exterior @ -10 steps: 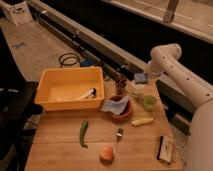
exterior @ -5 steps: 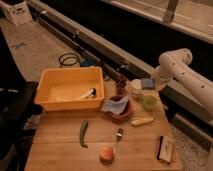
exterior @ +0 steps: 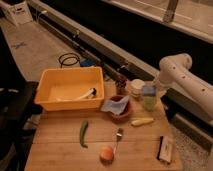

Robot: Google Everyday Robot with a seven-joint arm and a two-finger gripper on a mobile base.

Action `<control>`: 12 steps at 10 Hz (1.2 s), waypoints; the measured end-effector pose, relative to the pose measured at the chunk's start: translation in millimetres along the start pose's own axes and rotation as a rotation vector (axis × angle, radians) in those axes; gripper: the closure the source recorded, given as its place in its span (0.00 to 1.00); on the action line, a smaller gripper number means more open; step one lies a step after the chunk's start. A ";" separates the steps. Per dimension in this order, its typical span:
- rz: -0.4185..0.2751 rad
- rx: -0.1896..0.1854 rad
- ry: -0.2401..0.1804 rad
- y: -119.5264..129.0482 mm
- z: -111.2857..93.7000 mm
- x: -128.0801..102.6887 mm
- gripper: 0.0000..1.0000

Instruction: Place sponge in plastic cup

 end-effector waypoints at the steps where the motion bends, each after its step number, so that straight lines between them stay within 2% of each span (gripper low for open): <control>1: 0.004 -0.012 -0.001 2.0 3.5 -0.2 1.00; 3: 0.025 -0.054 -0.001 9.3 15.2 4.3 1.00; 4: 0.036 -0.062 -0.002 10.6 18.2 7.7 0.99; 5: 0.043 -0.077 -0.003 12.9 22.4 9.3 0.95; 7: 0.052 -0.102 -0.008 15.0 29.2 9.7 0.74; 8: 0.052 -0.105 -0.011 14.8 31.0 9.2 0.68; 11: 0.044 -0.131 -0.022 20.9 35.9 7.0 0.63; 12: 0.040 -0.137 -0.025 21.9 37.3 4.7 0.57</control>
